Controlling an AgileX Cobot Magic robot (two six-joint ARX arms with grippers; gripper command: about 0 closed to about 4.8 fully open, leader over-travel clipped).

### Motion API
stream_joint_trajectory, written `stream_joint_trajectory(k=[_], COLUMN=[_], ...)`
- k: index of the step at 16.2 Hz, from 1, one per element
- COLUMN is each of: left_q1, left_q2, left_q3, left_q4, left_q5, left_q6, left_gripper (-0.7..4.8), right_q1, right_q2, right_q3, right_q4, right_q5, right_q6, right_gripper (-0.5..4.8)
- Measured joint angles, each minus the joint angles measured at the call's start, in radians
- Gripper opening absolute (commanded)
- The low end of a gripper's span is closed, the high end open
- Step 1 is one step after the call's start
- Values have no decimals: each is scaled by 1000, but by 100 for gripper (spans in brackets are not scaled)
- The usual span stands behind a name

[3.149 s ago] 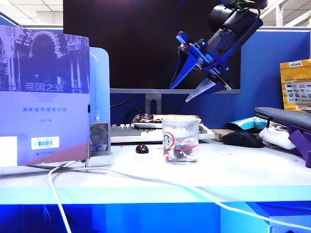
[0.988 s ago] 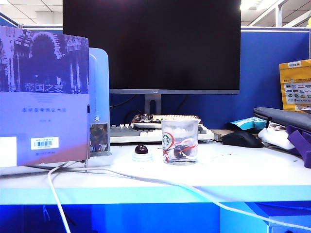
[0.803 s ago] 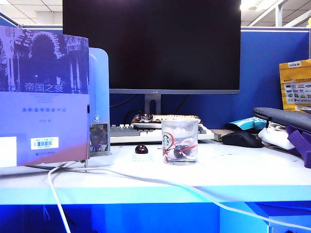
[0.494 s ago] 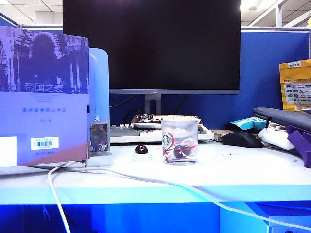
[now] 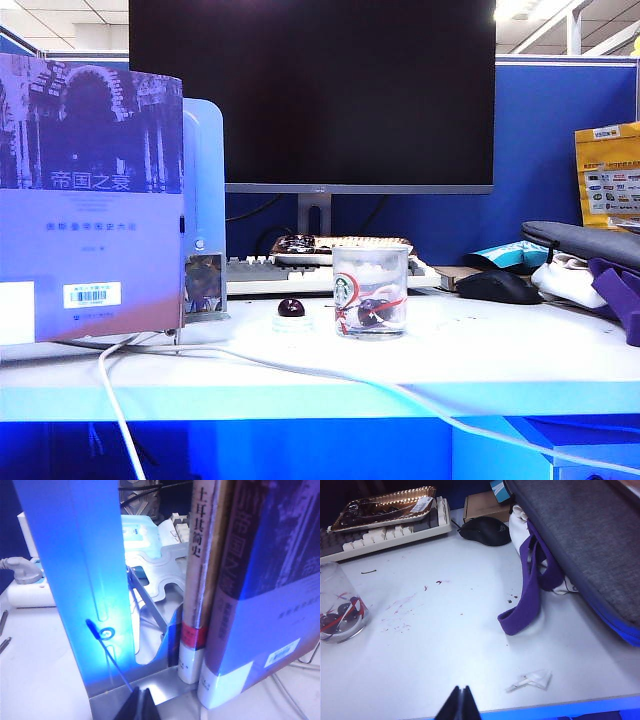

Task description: Pick up the cherry on the right side of the glass and put it inside the glass.

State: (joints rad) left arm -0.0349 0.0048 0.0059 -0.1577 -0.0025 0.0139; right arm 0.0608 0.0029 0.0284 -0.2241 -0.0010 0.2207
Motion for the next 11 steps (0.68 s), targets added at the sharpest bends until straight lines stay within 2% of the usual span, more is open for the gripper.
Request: stream_joint_trajectory(k=[11], left_q1=[0], left_q2=[0], left_q3=[0], left_q4=[0], left_q5=[0], left_q6=[0], left_gripper=[-5], right_q1=[0], right_q2=[0], right_q3=[0], right_q4=[0], right_q5=[0], right_q6=[7], right_gripper=[-1])
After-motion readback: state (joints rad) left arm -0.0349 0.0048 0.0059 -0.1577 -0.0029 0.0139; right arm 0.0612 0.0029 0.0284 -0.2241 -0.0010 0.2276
